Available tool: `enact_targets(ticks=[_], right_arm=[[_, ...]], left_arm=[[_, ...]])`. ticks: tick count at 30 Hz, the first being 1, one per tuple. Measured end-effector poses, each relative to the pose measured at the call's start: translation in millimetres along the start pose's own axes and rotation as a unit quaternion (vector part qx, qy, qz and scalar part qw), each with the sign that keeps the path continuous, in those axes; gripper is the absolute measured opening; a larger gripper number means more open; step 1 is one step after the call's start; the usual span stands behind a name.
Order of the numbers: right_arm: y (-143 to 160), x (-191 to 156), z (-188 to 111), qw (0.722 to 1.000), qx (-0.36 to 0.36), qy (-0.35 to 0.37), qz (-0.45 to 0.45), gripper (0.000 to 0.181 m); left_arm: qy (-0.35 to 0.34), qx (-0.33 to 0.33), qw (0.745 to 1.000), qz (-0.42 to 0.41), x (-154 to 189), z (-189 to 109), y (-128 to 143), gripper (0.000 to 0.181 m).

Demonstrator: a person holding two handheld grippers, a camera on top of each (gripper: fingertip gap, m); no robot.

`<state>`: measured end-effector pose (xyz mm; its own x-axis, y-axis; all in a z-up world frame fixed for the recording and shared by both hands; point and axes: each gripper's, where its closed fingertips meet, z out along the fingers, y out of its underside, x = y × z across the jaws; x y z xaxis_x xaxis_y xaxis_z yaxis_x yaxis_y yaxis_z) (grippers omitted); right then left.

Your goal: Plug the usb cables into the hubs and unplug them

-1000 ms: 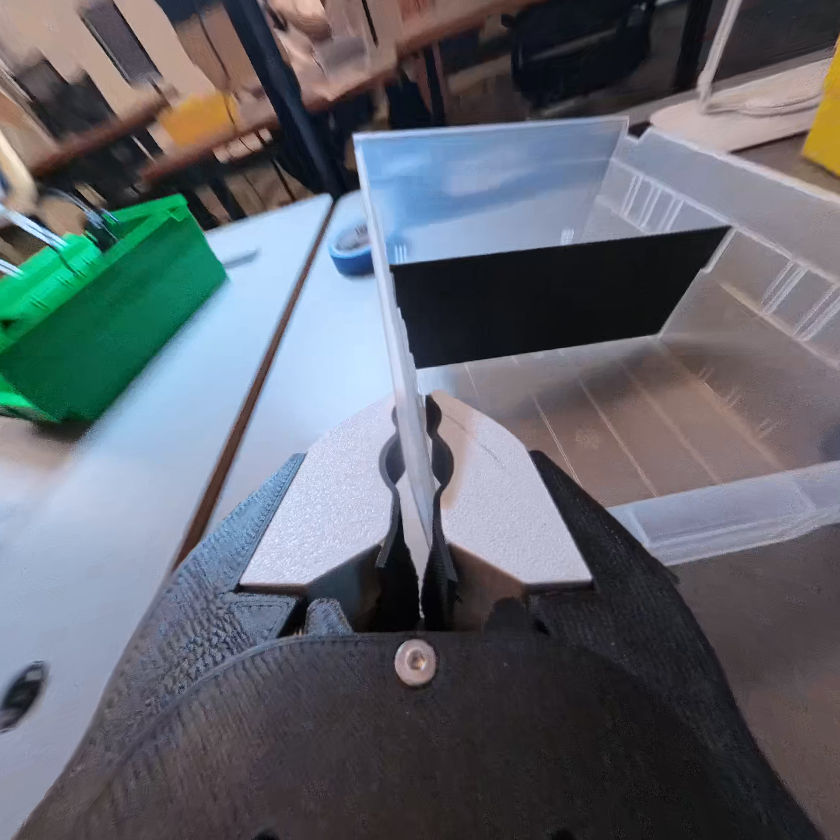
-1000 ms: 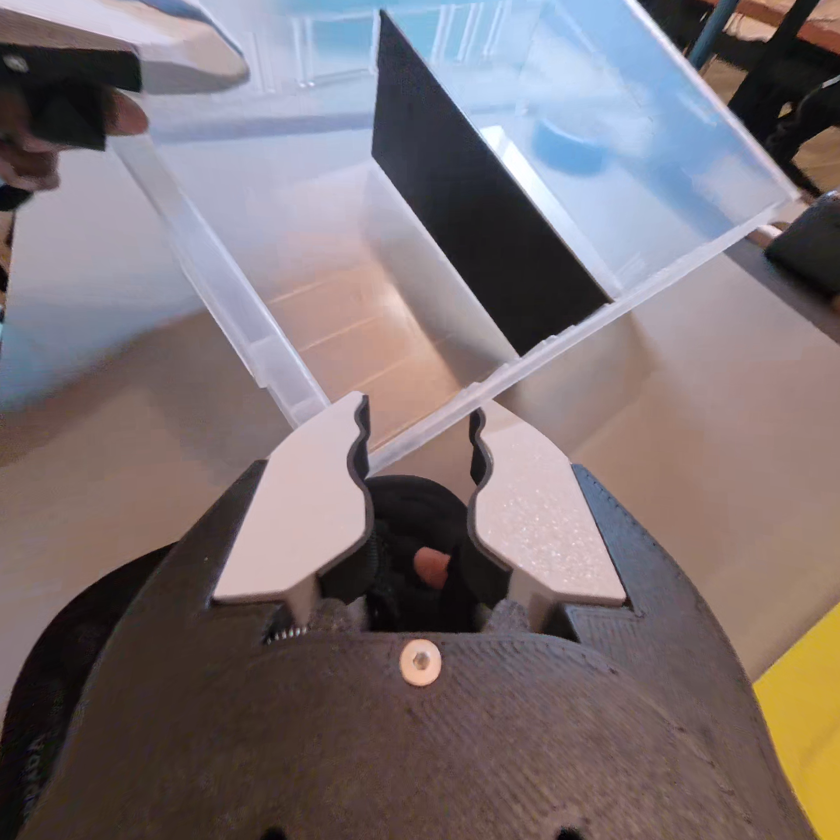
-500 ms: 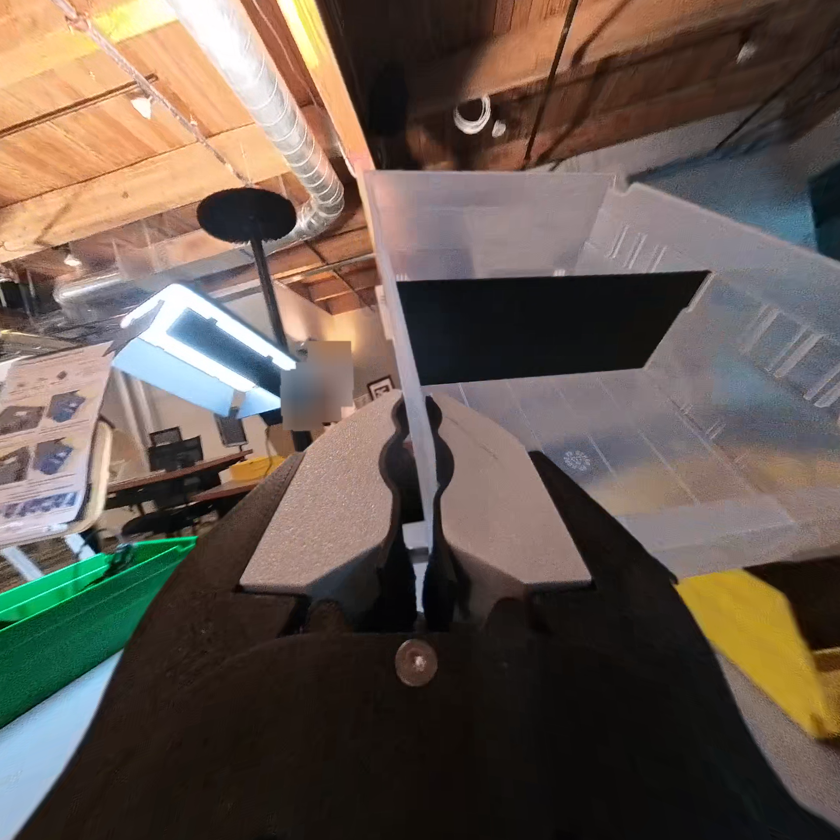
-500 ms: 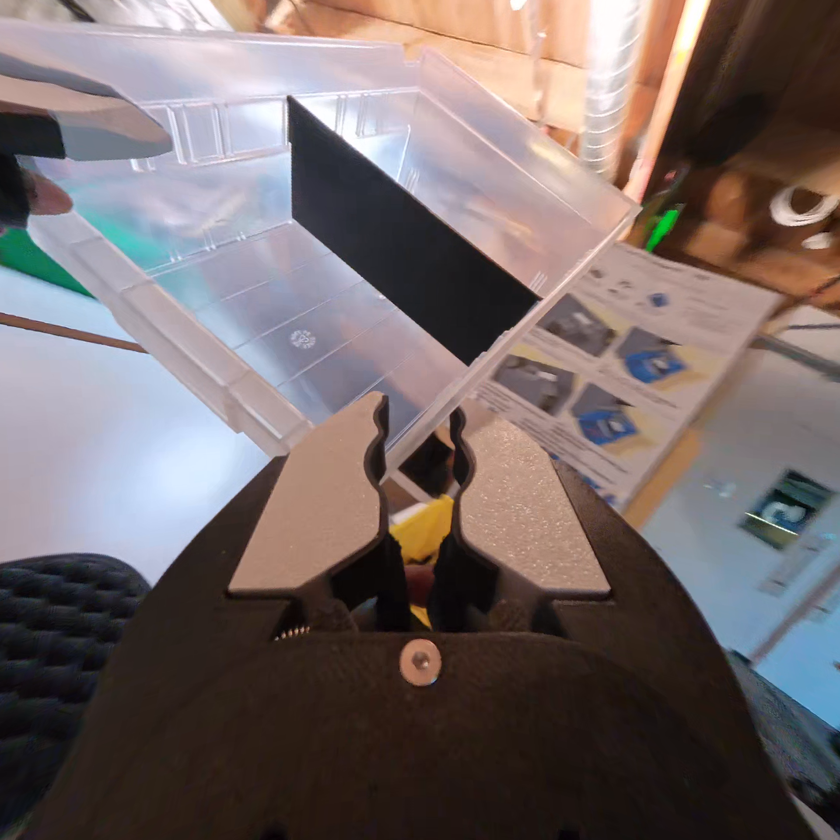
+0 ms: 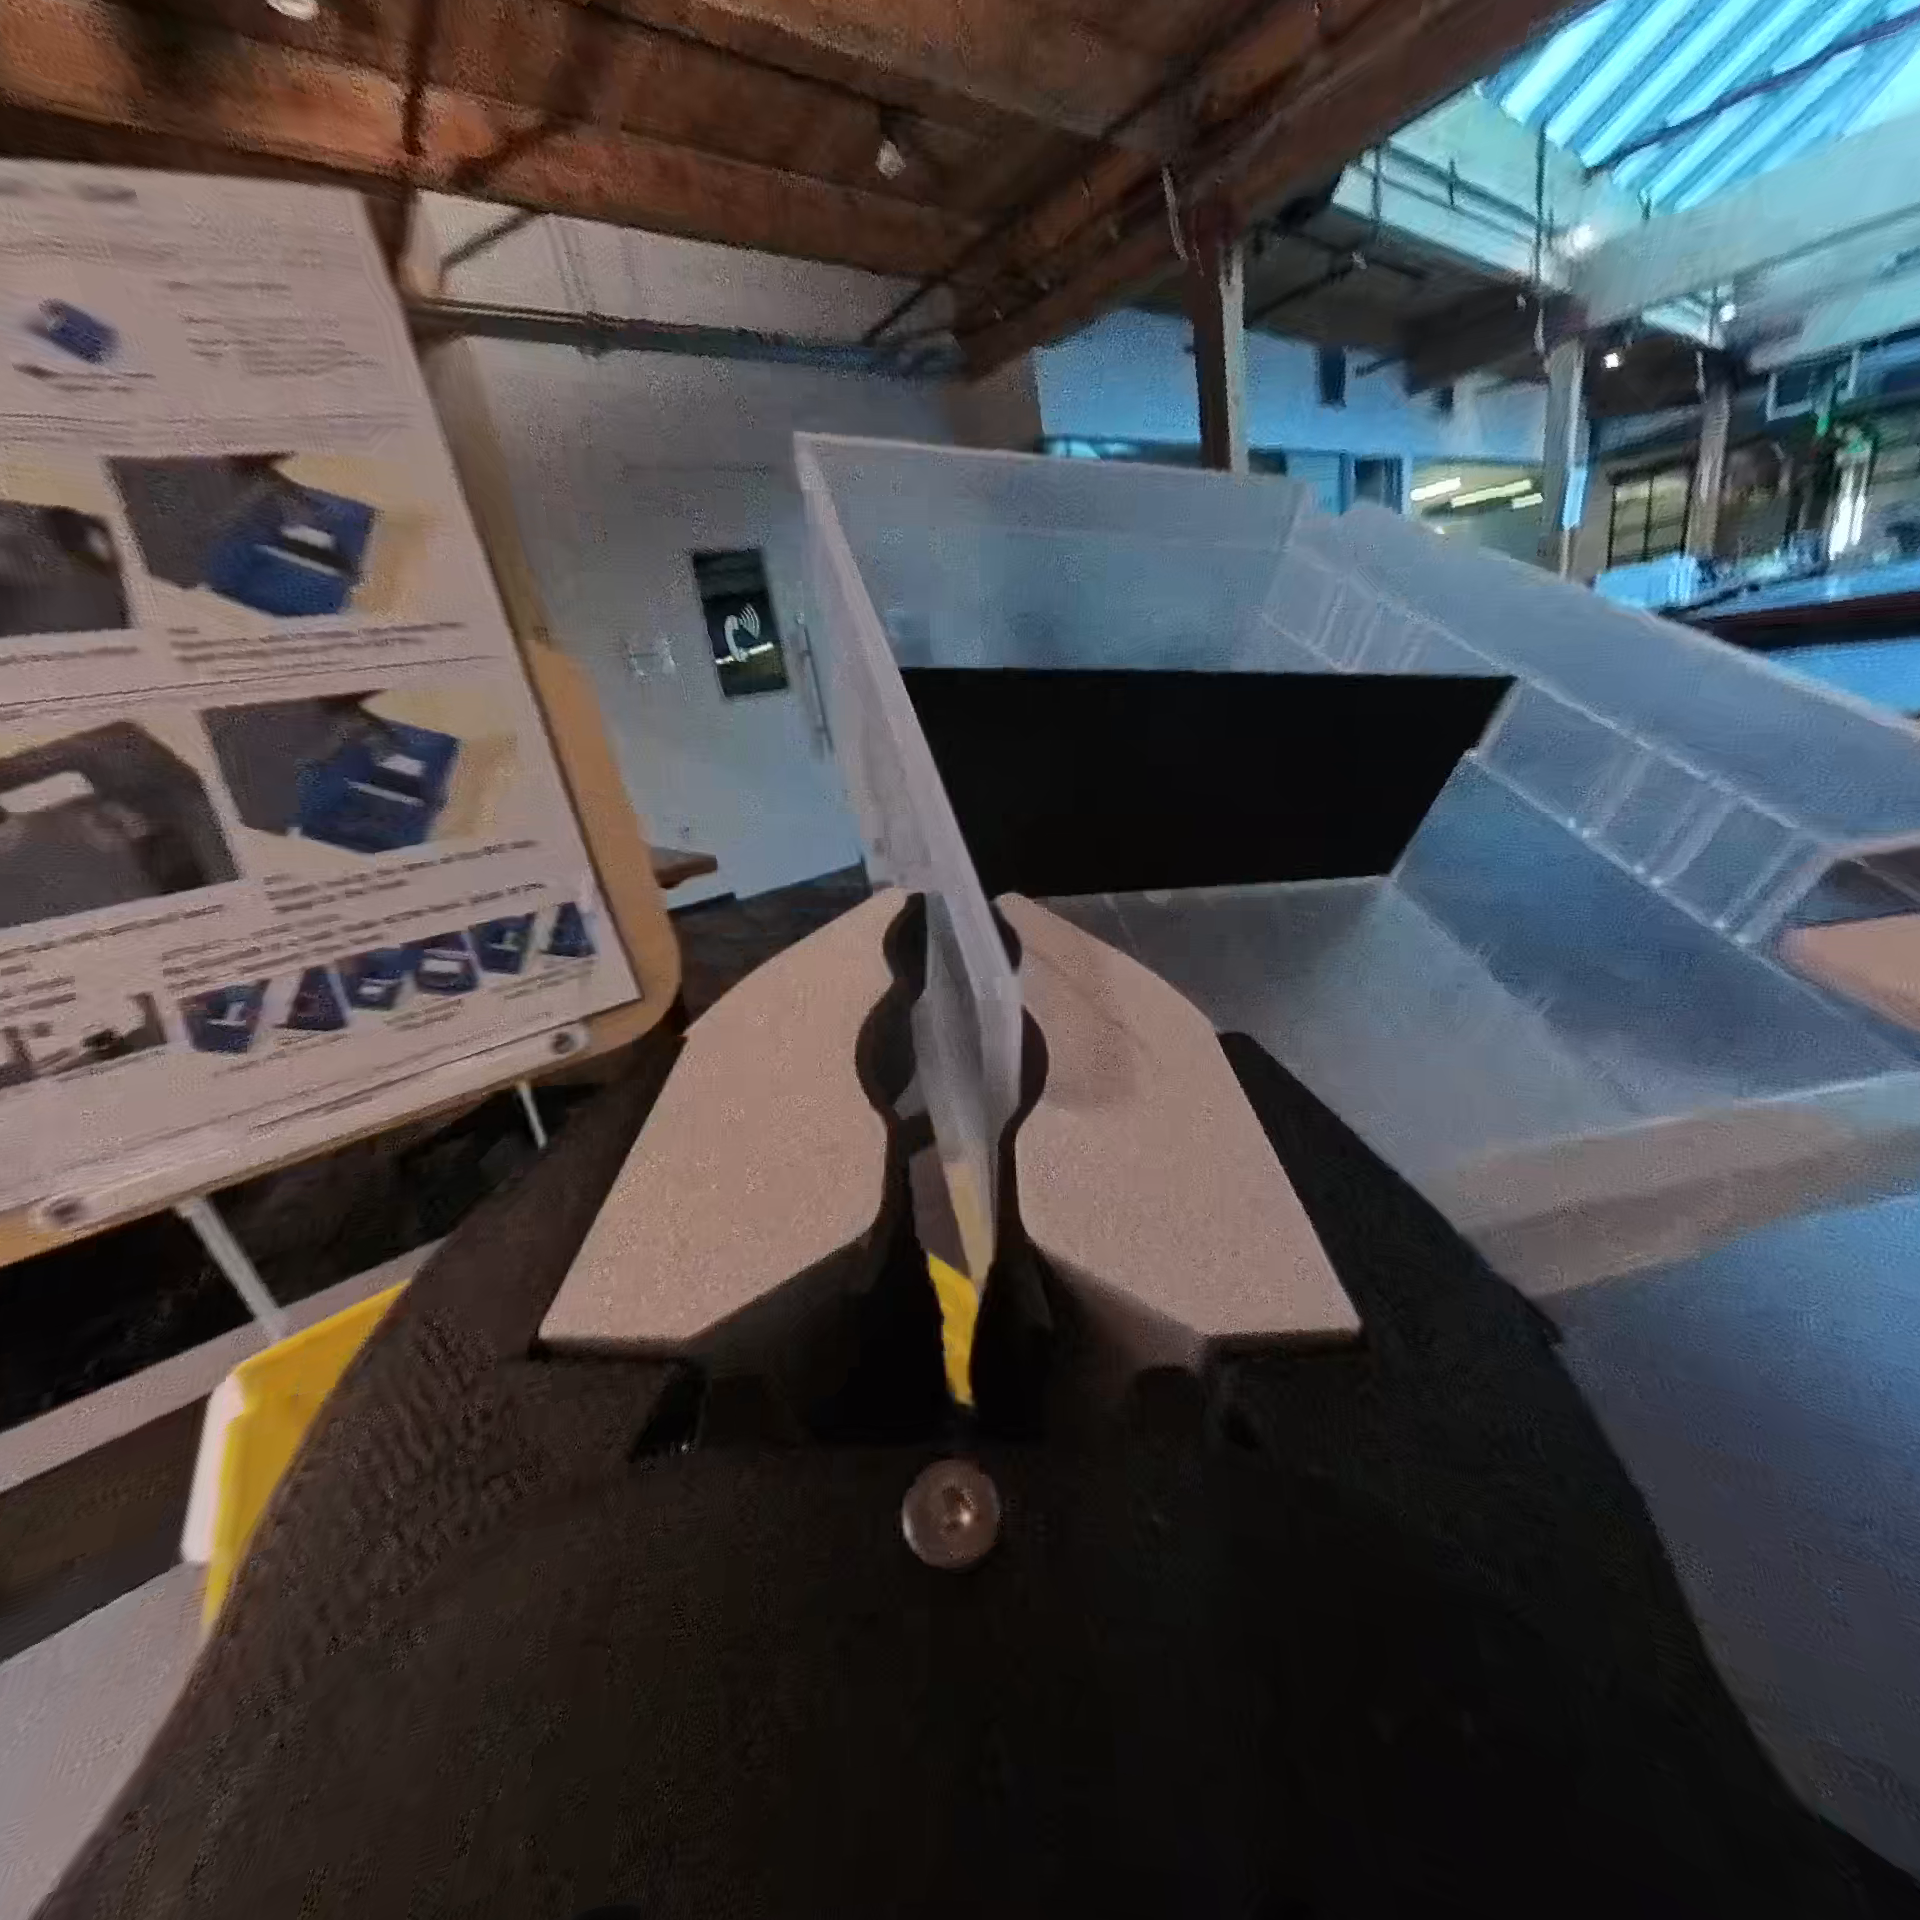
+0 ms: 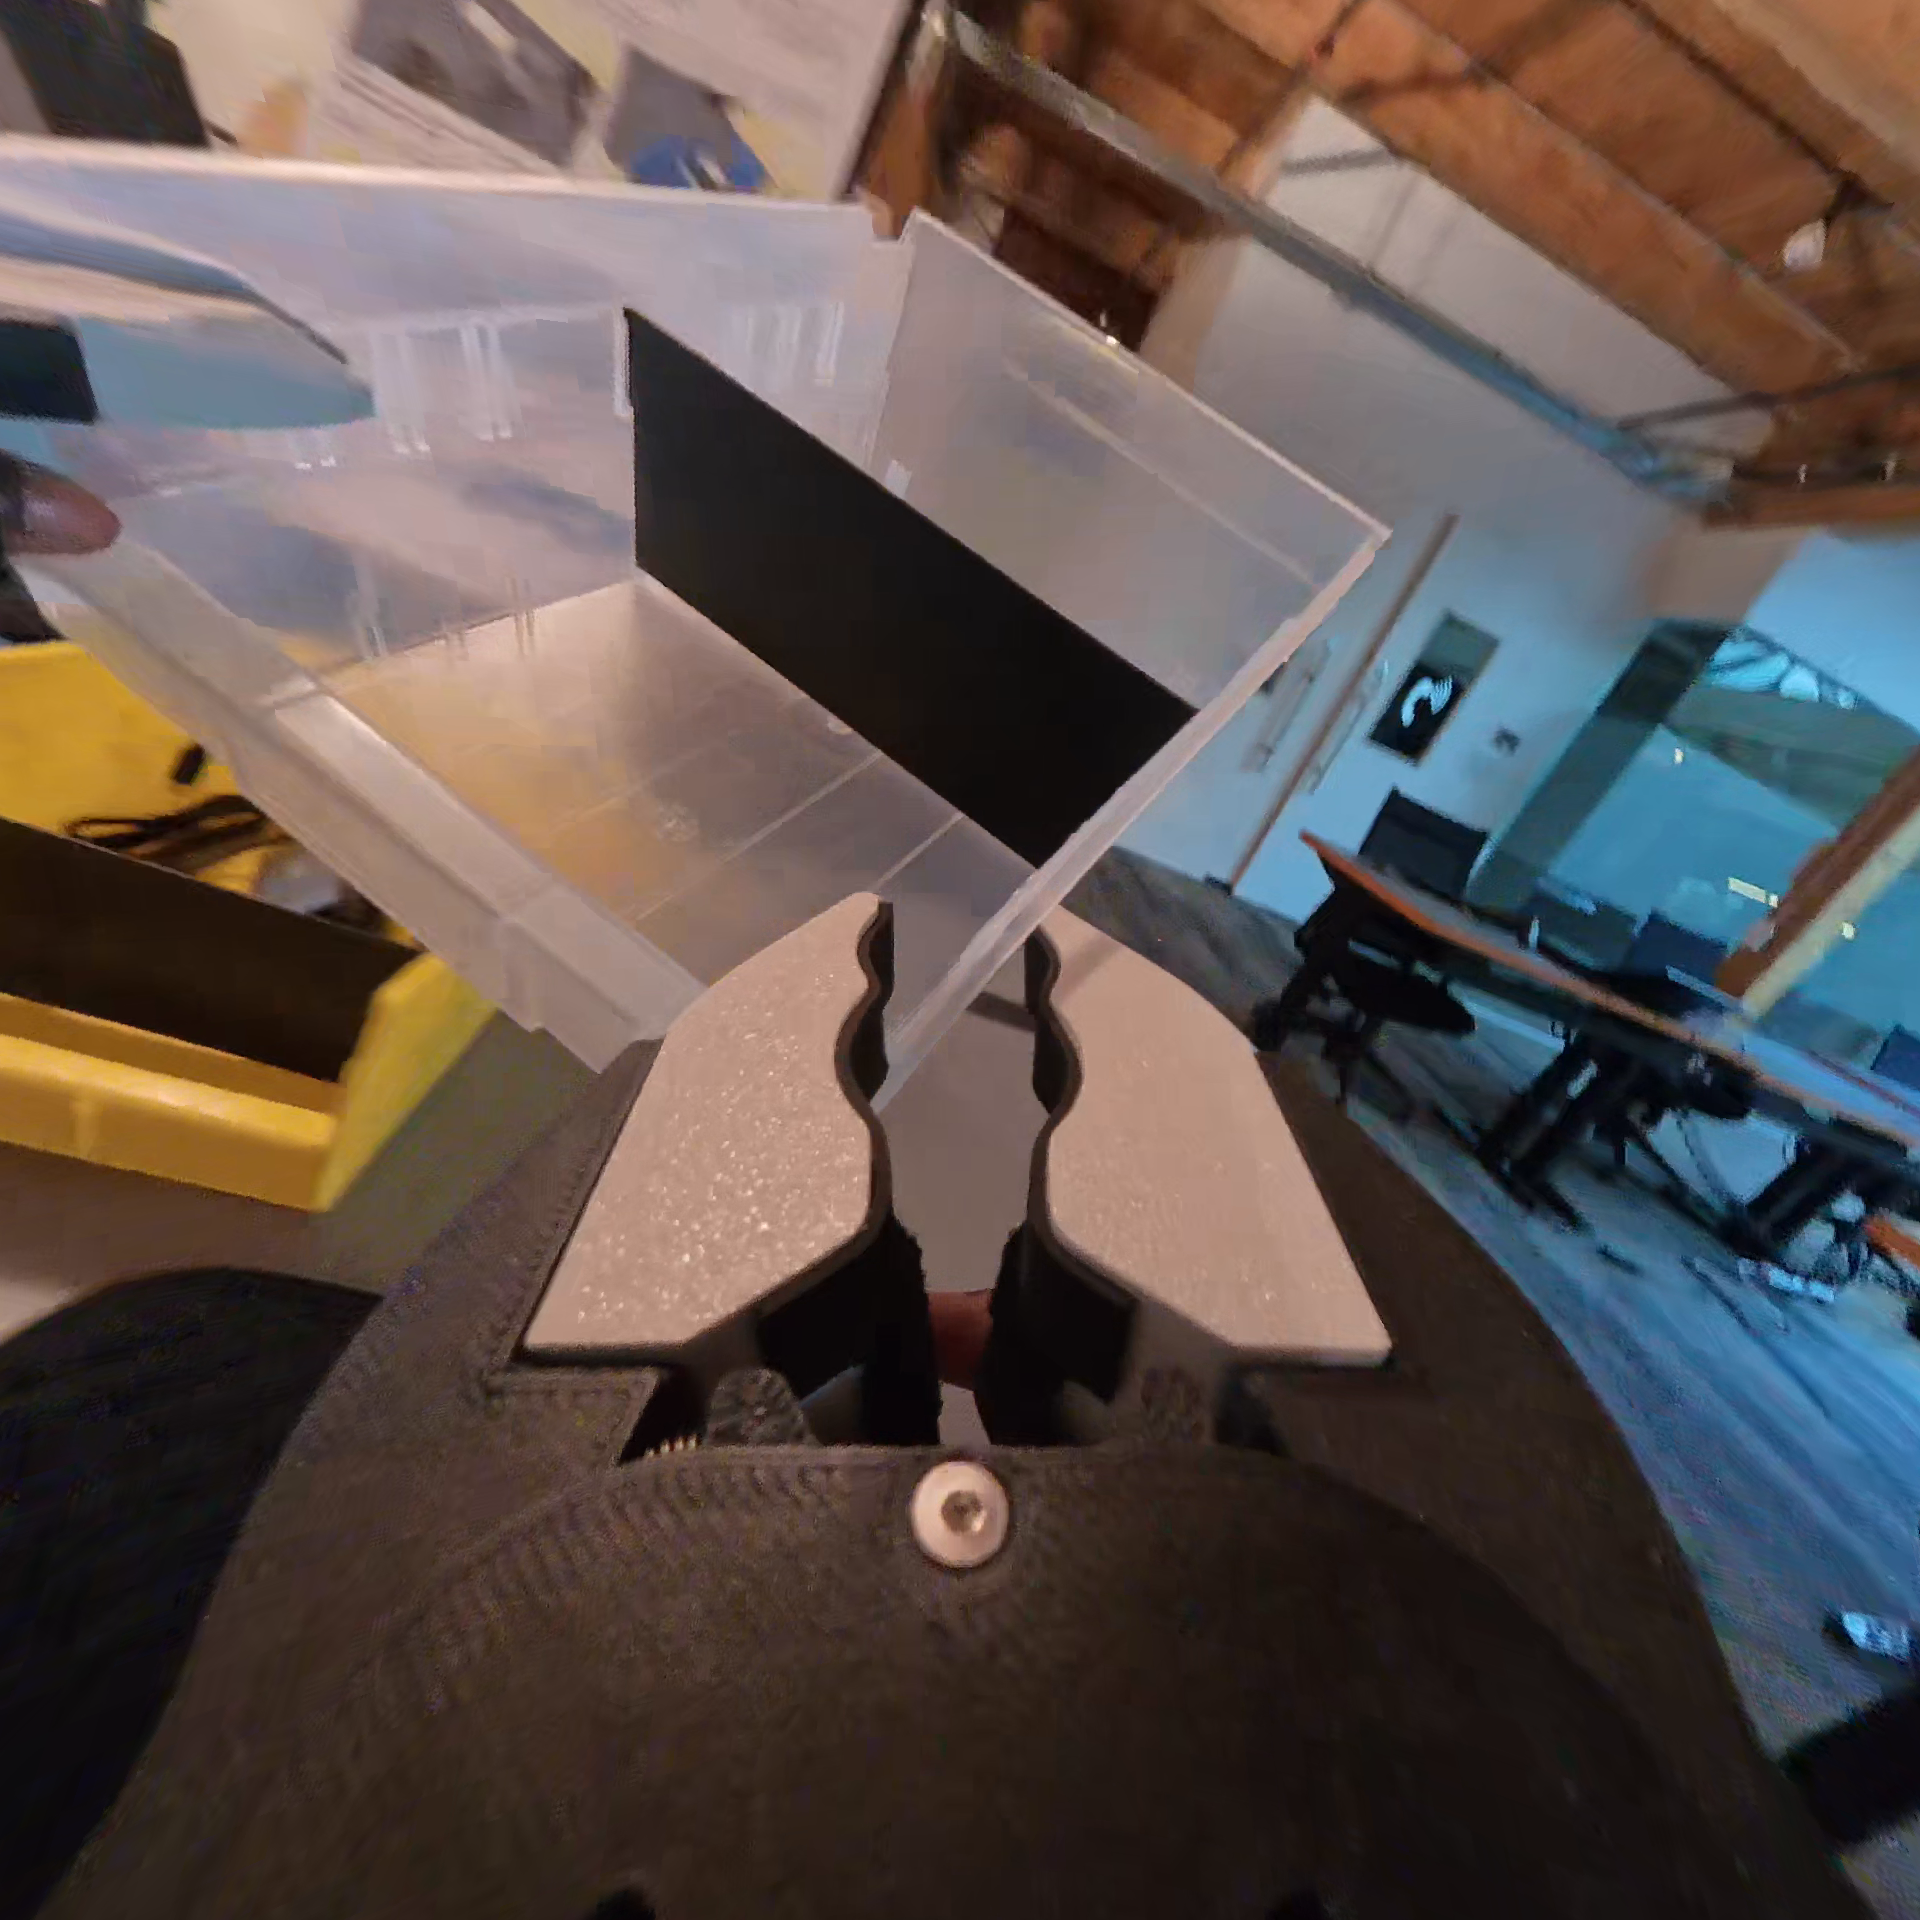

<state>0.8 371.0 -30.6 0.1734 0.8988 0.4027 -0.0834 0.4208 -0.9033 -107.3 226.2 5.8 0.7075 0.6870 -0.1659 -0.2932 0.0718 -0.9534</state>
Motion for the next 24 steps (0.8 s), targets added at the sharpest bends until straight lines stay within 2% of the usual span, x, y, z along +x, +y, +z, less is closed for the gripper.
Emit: enact_targets(ticks=[5, 9, 12, 19, 22, 24], right_arm=[[70.4, 49.6, -13.4, 0.997, -0.064, 0.019, 0.035, 0.023], [131.2, 56.9, -19.4, 0.990, -0.135, -0.012, 0.042, 0.024], [165.4, 52.0, -20.7, 0.981, -0.183, -0.035, 0.045, 0.025], [199.6, 38.2, -14.7, 0.970, -0.231, -0.055, 0.057, 0.025], [197.9, 39.1, -12.3, 0.971, -0.218, -0.052, 0.084, 0.024], [196.3, 38.6, -11.2, 0.971, -0.205, -0.055, 0.109, 0.024]], left_arm=[[0.058, -0.074, 0.995, 0.018, 70.1, 47.1, 53.1, 0.011], [0.074, -0.120, 0.990, 0.027, 103.6, 58.6, 94.5, 0.012], [0.077, -0.144, 0.986, 0.039, 115.2, 60.3, 116.8, 0.012], [0.092, -0.167, 0.981, 0.032, 118.9, 61.0, 137.6, 0.018], [0.104, -0.195, 0.975, 0.024, 118.3, 60.4, 149.2, 0.023], [0.123, -0.214, 0.968, 0.046, 122.1, 57.6, 156.9, 0.036]])
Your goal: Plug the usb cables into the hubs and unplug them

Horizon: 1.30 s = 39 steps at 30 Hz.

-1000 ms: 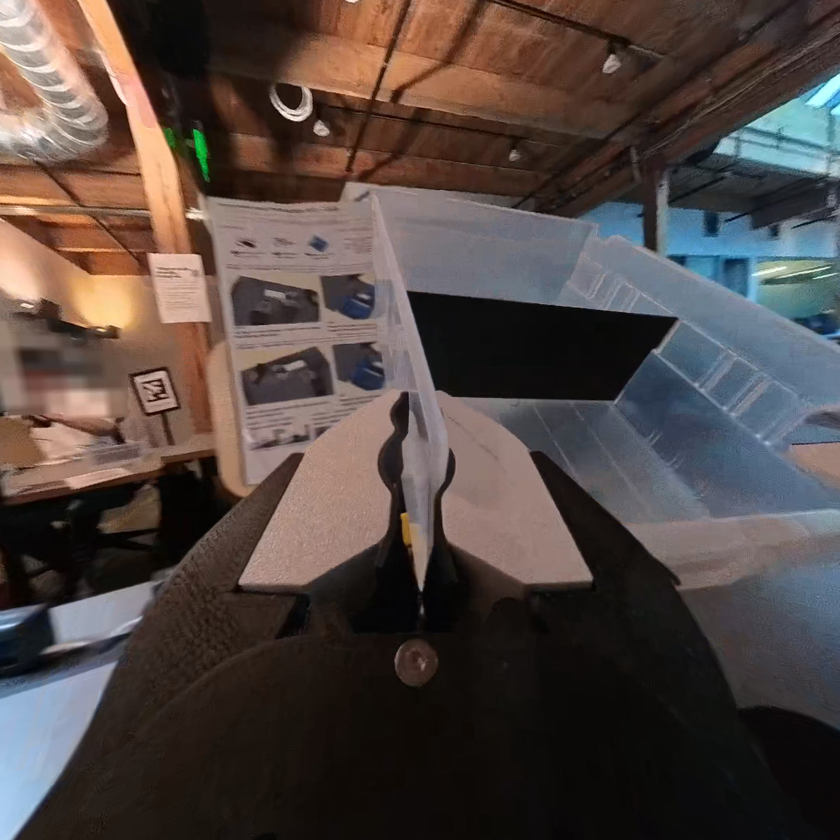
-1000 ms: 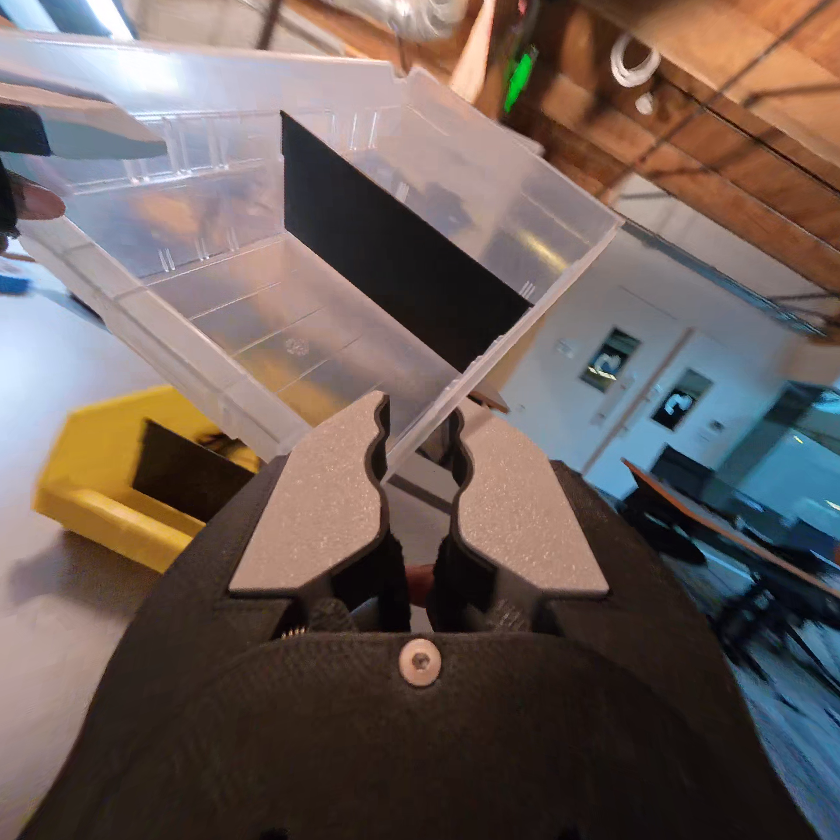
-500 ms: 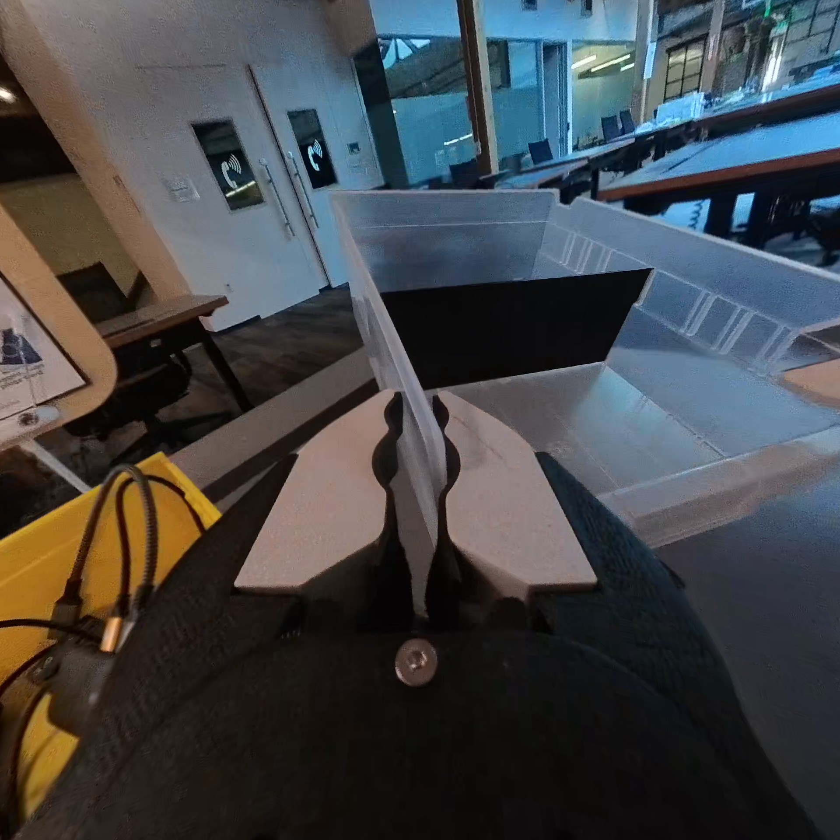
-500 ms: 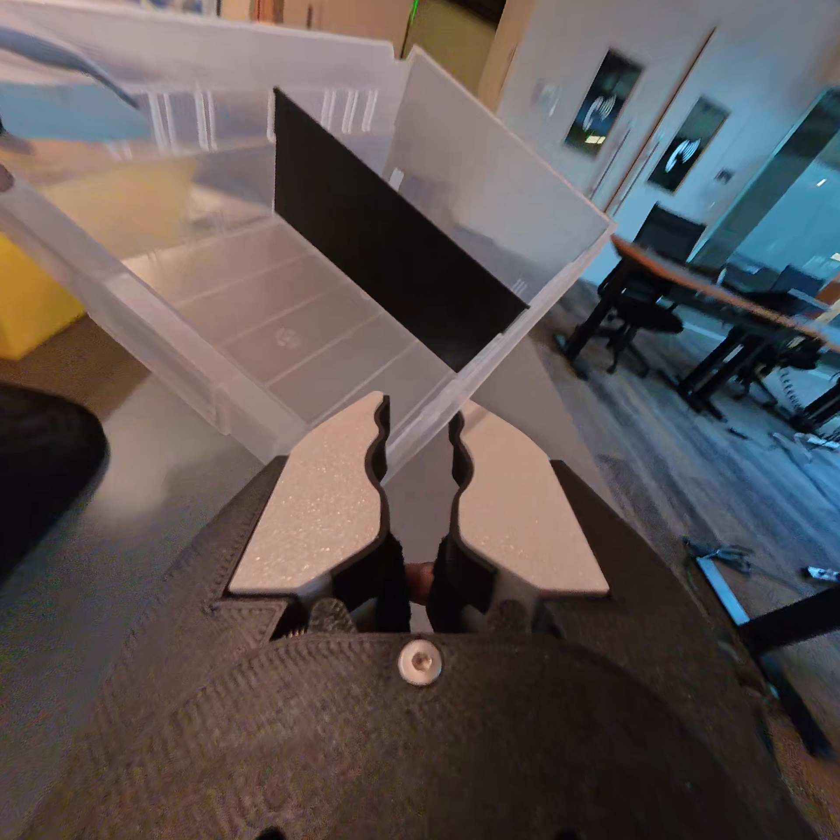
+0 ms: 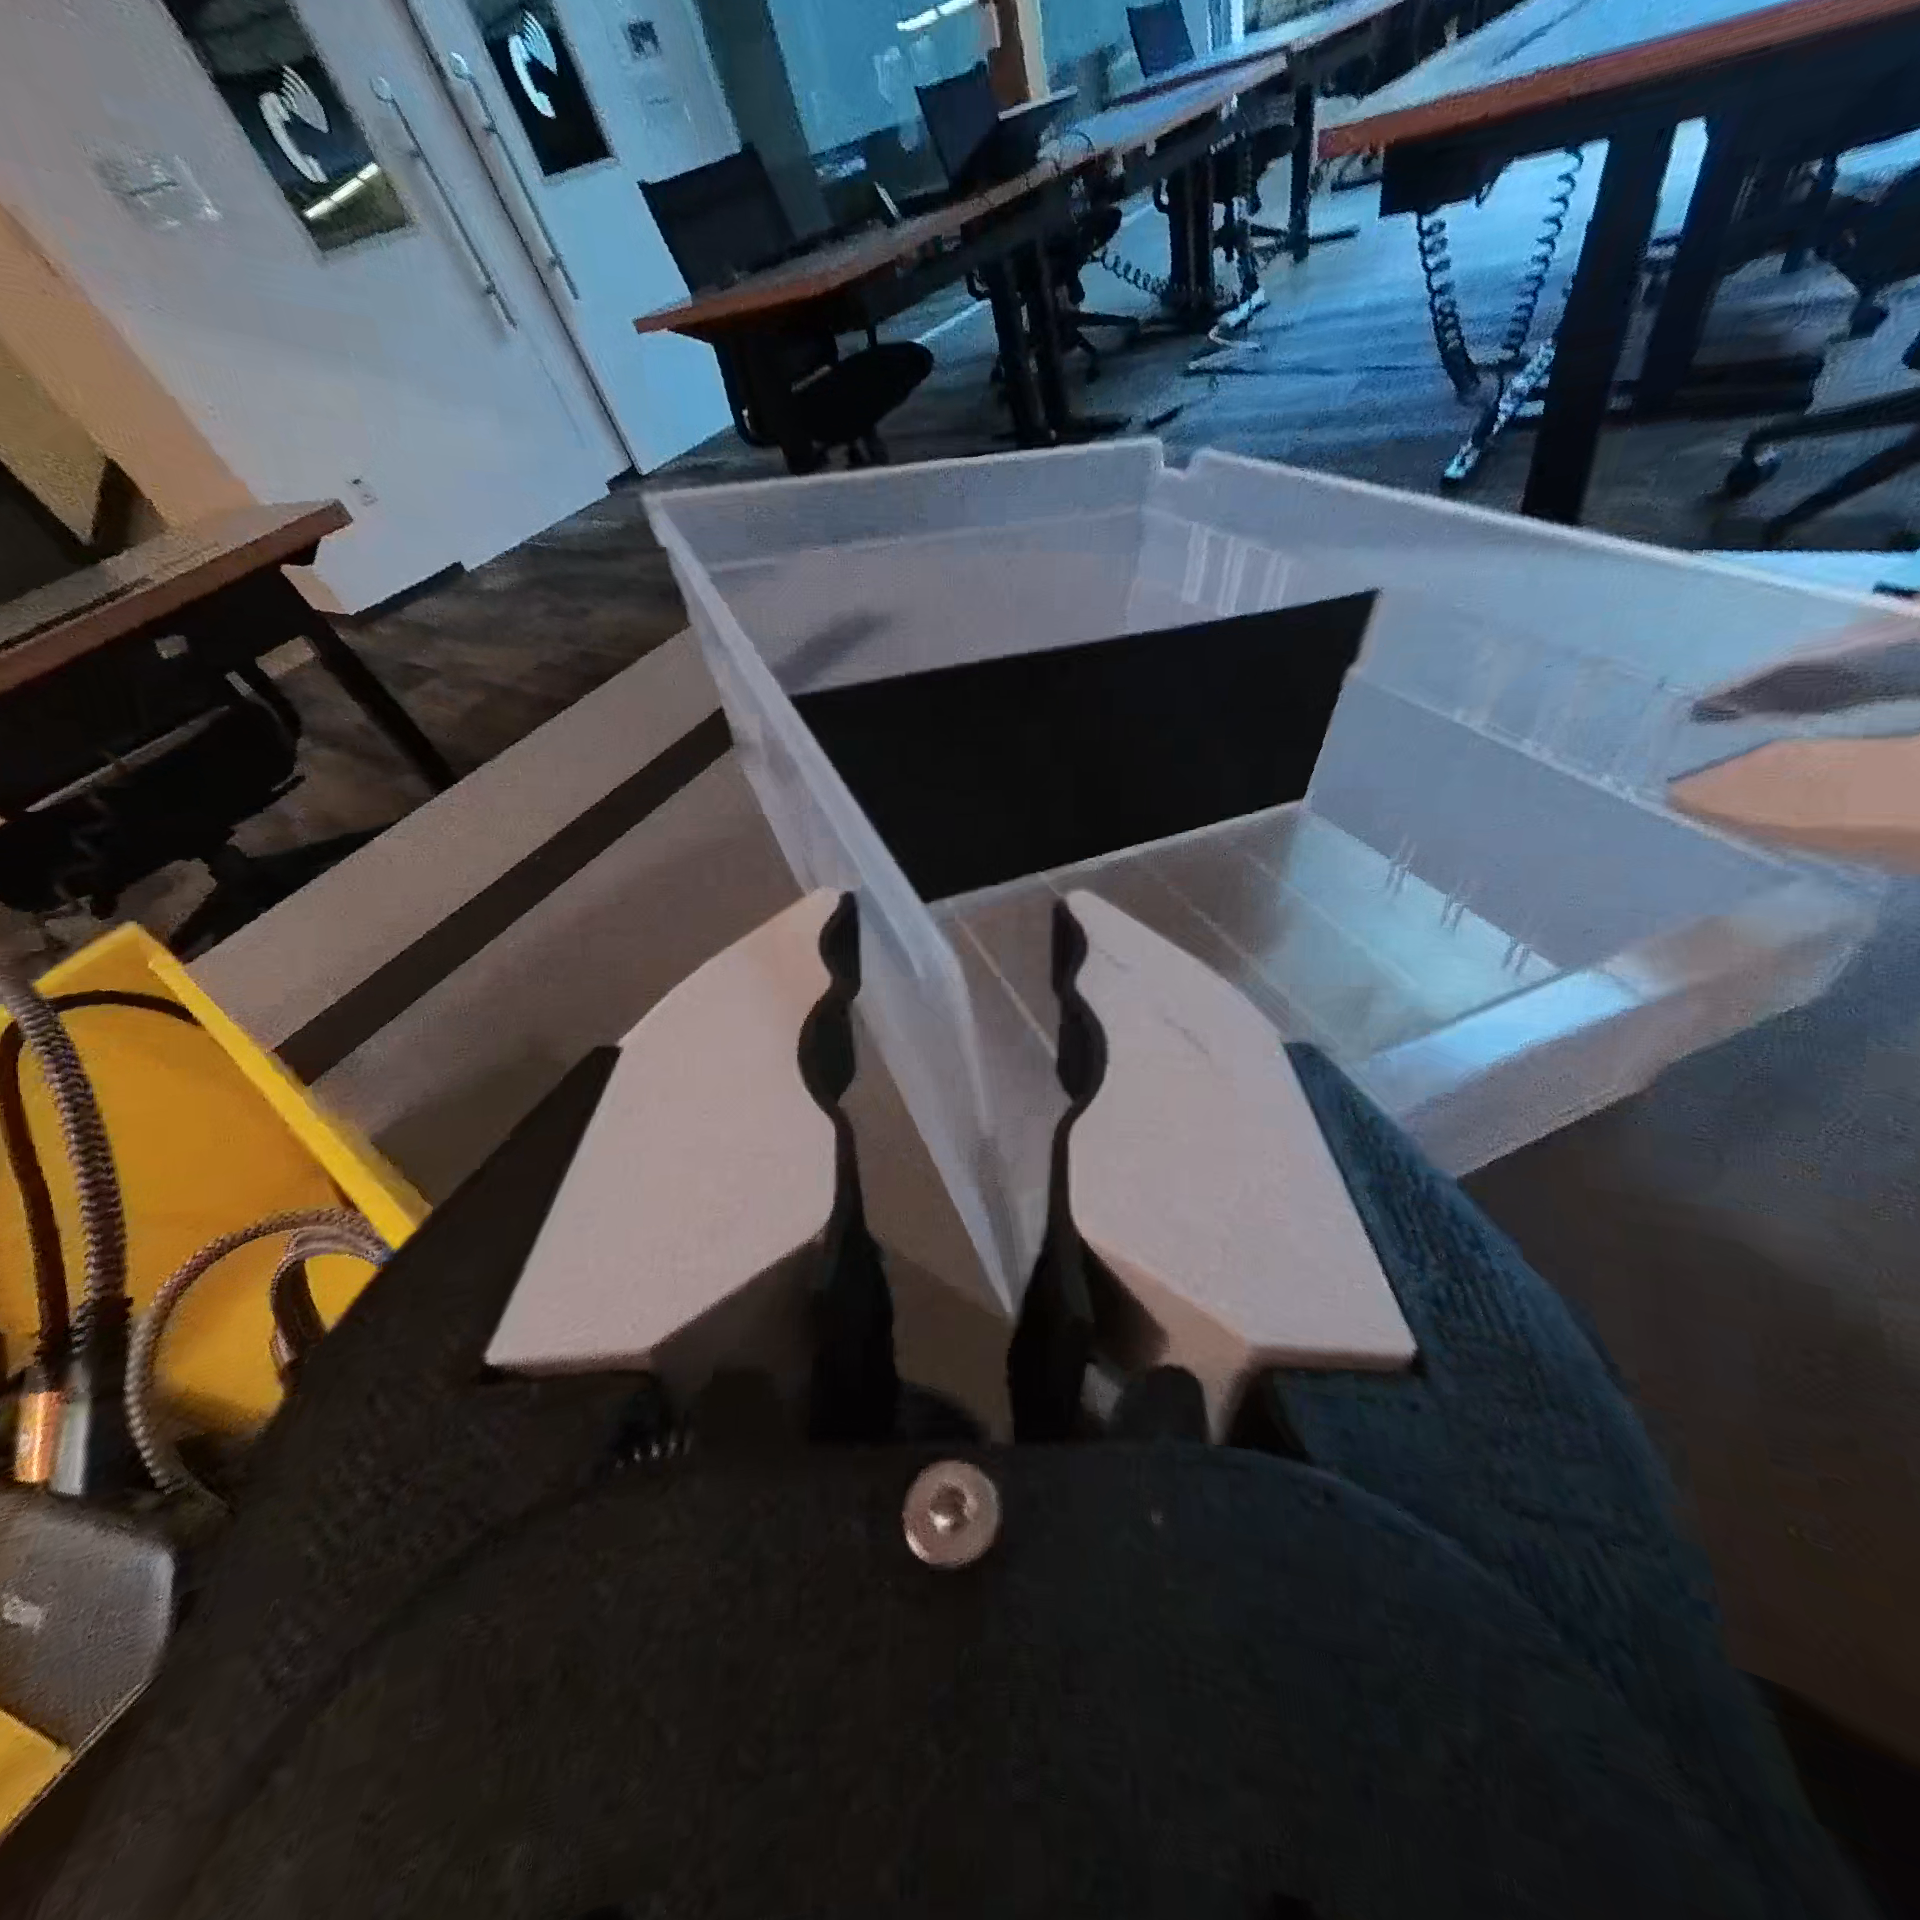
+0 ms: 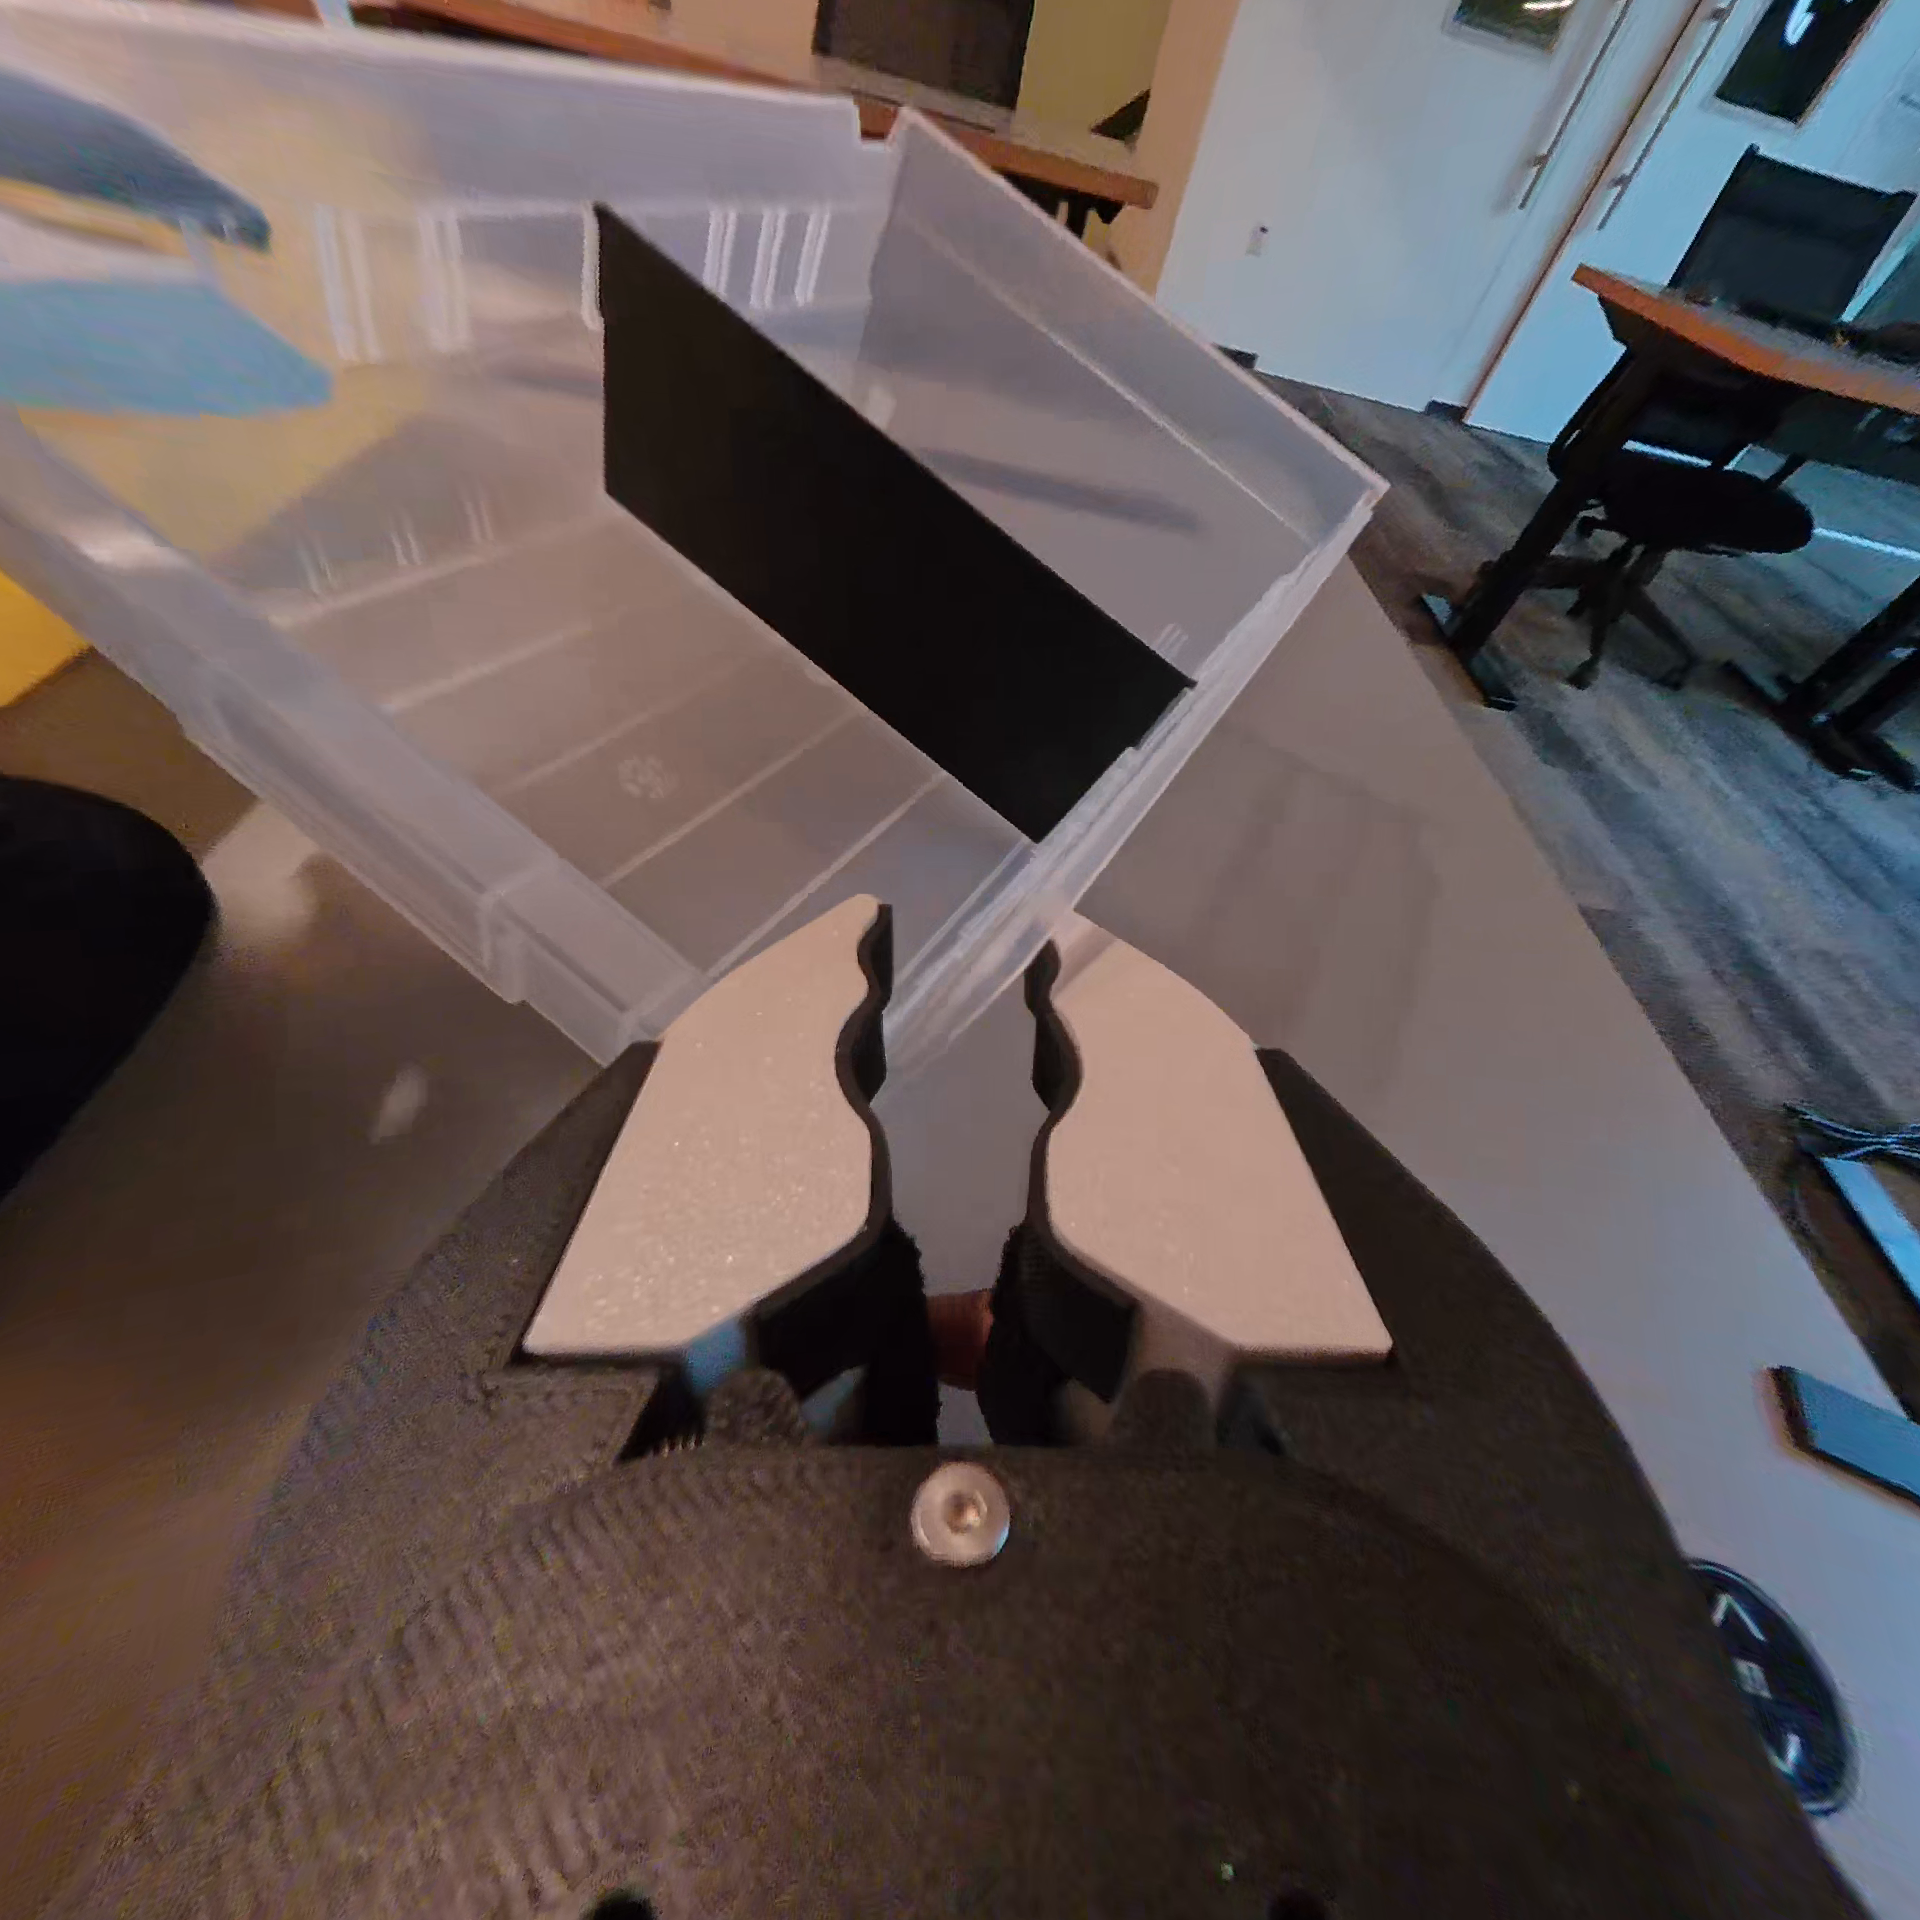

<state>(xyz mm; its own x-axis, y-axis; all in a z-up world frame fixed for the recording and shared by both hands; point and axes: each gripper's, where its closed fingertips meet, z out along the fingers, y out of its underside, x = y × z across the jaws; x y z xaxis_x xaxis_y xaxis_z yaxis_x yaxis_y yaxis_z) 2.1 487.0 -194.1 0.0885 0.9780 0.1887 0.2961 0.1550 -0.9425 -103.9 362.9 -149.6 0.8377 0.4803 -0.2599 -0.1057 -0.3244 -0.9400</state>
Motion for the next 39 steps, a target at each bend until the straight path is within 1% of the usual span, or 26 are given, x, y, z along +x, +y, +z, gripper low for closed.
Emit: enact_targets(ticks=[2, 3, 4, 6, 8, 9, 11, 13, 14, 16, 17, 18, 19, 21, 22, 23, 24, 25, 28, 32, 35, 39], right_arm=[[-0.5, 0.1, -0.3, 1.000, 0.003, -0.004, 0.008, 0.024], [-1.9, -0.3, -0.8, 1.000, 0.005, -0.006, 0.006, 0.024], [-6.1, -1.2, -2.1, 1.000, 0.015, -0.007, 0.002, 0.024], [-23.2, -2.8, -6.7, 0.998, 0.062, -0.004, -0.007, 0.028], [-39.3, -4.1, -12.8, 0.995, 0.094, 0.004, -0.027, 0.038], [-48.2, -9.9, -16.2, 0.993, 0.105, -0.002, -0.057, 0.046], [-66.2, -30.4, -22.3, 0.981, 0.121, -0.021, -0.151, 0.057], [-74.9, -57.8, -22.5, 0.964, 0.106, -0.055, -0.238, 0.061], [-73.7, -74.6, -19.7, 0.955, 0.089, -0.086, -0.271, 0.062], [-56.8, -106.9, -10.4, 0.935, 0.030, -0.157, -0.317, 0.061], [-41.0, -116.8, -4.8, 0.922, -0.016, -0.181, -0.341, 0.055], [-23.9, -119.6, 1.1, 0.907, -0.066, -0.186, -0.373, 0.051], [-8.1, -116.1, 6.7, 0.889, -0.111, -0.174, -0.408, 0.049], [19.4, -101.8, 13.5, 0.852, -0.195, -0.142, -0.466, 0.051], [26.2, -93.9, 16.3, 0.838, -0.221, -0.121, -0.484, 0.046], [28.0, -88.4, 19.0, 0.830, -0.231, -0.104, -0.497, 0.041], [27.1, -85.7, 21.6, 0.826, -0.231, -0.091, -0.505, 0.033], [26.0, -84.9, 24.0, 0.825, -0.228, -0.084, -0.509, 0.031], [25.2, -86.8, 26.8, 0.823, -0.223, -0.080, -0.516, 0.031], [22.4, -93.5, 31.8, 0.820, -0.201, -0.092, -0.528, 0.032], [18.9, -102.2, 37.9, 0.814, -0.185, -0.111, -0.539, 0.032], [13.2, -113.5, 50.1, 0.804, -0.164, -0.136, -0.555, 0.032]], left_arm=[[0.027, -0.022, 0.999, 0.020, 8.1, -2.2, 2.3, 0.052], [0.037, -0.015, 0.999, 0.027, 9.0, -6.5, -1.9, 0.056], [0.033, -0.001, 0.999, 0.036, 4.9, -13.8, -8.7, 0.060], [0.036, 0.033, 0.997, 0.062, -3.3, -33.3, -24.8, 0.061], [0.050, 0.028, 0.995, 0.085, -11.9, -56.5, -28.1, 0.063], [0.061, 0.010, 0.993, 0.102, -16.4, -68.7, -22.1, 0.063], [0.083, -0.050, 0.986, 0.138, -26.6, -92.3, 6.7, 0.063], [0.113, -0.126, 0.974, 0.150, -33.1, -111.1, 50.9, 0.063], [0.125, -0.169, 0.966, 0.154, -36.1, -117.7, 76.1, 0.063], [0.117, -0.244, 0.944, 0.187, -50.3, -124.9, 121.4, 0.061], [0.109, -0.270, 0.932, 0.215, -59.4, -127.1, 138.6, 0.059], [0.094, -0.285, 0.924, 0.238, -69.5, -128.0, 150.1, 0.053], [0.076, -0.284, 0.922, 0.252, -77.8, -128.7, 151.5, 0.046], [0.077, -0.310, 0.909, 0.267, -88.9, -137.5, 158.4, 0.034], [0.084, -0.318, 0.906, 0.265, -93.3, -142.4, 160.8, 0.034], [0.089, -0.326, 0.905, 0.259, -98.5, -147.5, 163.7, 0.034], [0.090, -0.328, 0.905, 0.255, -104.6, -152.3, 166.5, 0.035], [0.086, -0.326, 0.907, 0.253, -111.4, -156.7, 169.1, 0.036], [0.063, -0.323, 0.913, 0.240, -132.6, -172.1, 177.8, 0.037], [0.026, -0.324, 0.918, 0.228, -156.2, -196.8, 188.9, 0.038], [-0.006, -0.330, 0.918, 0.220, -176.2, -221.3, 199.2, 0.037], [-0.036, -0.345, 0.916, 0.203, -205.2, -264.1, 216.6, 0.037]])
